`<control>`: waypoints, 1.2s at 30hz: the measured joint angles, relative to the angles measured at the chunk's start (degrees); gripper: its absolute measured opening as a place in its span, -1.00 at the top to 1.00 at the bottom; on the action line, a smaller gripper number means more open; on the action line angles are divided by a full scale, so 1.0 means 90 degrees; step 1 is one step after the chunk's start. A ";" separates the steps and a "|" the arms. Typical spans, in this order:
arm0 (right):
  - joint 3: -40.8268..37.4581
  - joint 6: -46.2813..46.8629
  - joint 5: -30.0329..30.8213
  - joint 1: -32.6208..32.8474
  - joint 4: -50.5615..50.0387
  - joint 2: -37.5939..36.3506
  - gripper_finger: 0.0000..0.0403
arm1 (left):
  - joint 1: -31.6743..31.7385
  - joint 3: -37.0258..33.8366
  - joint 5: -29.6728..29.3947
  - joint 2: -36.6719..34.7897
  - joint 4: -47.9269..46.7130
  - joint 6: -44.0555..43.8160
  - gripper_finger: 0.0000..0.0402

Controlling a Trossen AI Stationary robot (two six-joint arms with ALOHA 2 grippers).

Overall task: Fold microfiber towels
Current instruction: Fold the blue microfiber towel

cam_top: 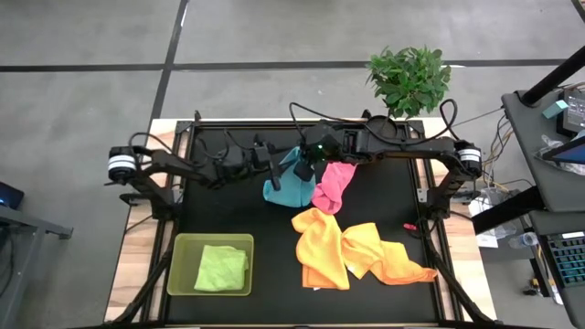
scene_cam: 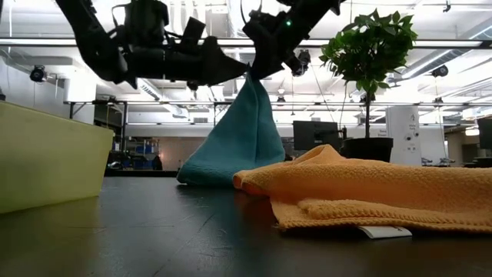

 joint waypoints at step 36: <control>-0.0002 0.0406 -0.0563 -0.0022 0.0311 -0.0049 0.96 | -0.0463 0.0325 -0.1168 0.0134 -0.0480 0.0517 0.59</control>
